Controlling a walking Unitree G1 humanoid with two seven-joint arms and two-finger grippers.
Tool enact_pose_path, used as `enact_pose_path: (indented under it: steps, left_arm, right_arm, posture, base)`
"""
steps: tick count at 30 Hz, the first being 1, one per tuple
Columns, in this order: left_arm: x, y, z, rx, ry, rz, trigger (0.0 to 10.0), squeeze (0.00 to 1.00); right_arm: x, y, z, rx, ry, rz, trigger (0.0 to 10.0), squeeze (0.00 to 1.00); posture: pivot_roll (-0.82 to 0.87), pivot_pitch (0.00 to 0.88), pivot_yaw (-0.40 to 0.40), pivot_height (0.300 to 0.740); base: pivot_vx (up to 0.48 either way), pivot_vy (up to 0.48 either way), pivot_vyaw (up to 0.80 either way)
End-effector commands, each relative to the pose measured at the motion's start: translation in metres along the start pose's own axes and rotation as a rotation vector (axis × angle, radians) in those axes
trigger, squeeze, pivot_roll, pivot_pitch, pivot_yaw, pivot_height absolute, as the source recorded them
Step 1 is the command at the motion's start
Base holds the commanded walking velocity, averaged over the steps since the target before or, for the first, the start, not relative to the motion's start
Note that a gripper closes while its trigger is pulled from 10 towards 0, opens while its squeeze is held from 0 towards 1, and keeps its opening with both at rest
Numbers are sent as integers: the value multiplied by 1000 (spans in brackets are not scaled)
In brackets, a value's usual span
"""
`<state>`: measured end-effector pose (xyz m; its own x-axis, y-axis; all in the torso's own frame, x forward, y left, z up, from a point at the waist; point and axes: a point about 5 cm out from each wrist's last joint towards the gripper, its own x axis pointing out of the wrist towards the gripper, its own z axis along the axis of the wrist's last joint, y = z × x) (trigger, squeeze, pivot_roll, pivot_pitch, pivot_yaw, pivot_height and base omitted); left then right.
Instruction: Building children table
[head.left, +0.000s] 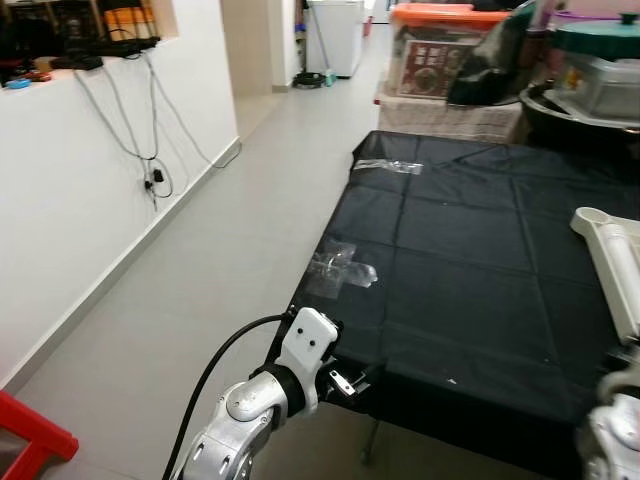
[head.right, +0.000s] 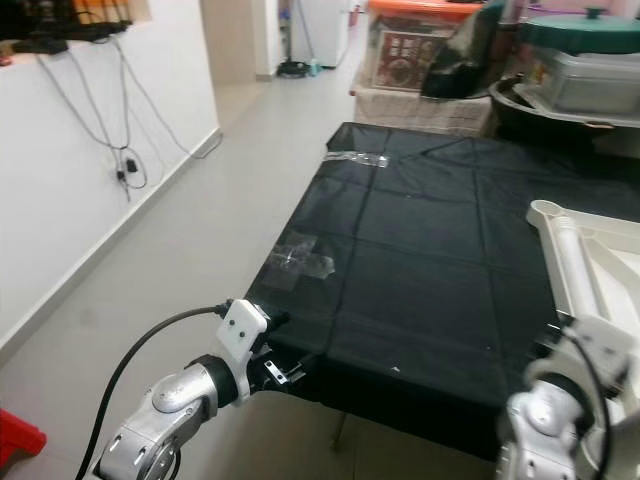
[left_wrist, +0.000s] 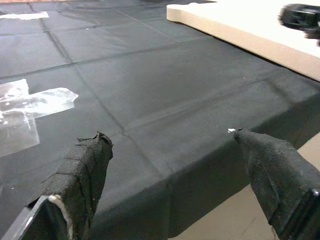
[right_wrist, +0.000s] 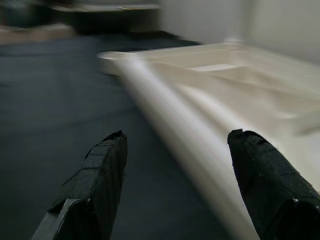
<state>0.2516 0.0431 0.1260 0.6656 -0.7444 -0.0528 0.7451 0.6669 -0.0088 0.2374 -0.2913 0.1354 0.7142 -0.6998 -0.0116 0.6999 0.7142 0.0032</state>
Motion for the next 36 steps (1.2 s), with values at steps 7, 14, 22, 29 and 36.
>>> enact_pose_path:
  steps: [7,14,22,29,36]
  left_arm:
    - [-3,1,-2,17,29,24,10000,0]
    - [-2,1,-4,9,34,21,10000,0]
    - [-1,1,-7,-24,52,37,10000,0]
    - [-1,0,-8,-30,57,38,10000,0]
    - [-2,-1,-9,-35,59,39,10000,0]
  right_arm:
    - [-26,70,10,60,-67,407,10000,0]
    - [-28,75,12,58,-77,430,10000,0]
    - [-24,92,21,59,-120,478,10000,0]
    - [-27,107,26,57,-144,542,10000,0]
    - [-29,113,27,72,-140,547,10000,0]
  posture:
    - [107,0,-34,740]
    - [100,0,-32,740]
    - [111,0,-46,740]
    - [113,0,-48,740]
    - [117,0,-53,740]
  base:
    - [0,-233,0]
    - [0,-449,0]
    - [0,0,-291]
    - [0,0,-786]
    - [0,0,-787]
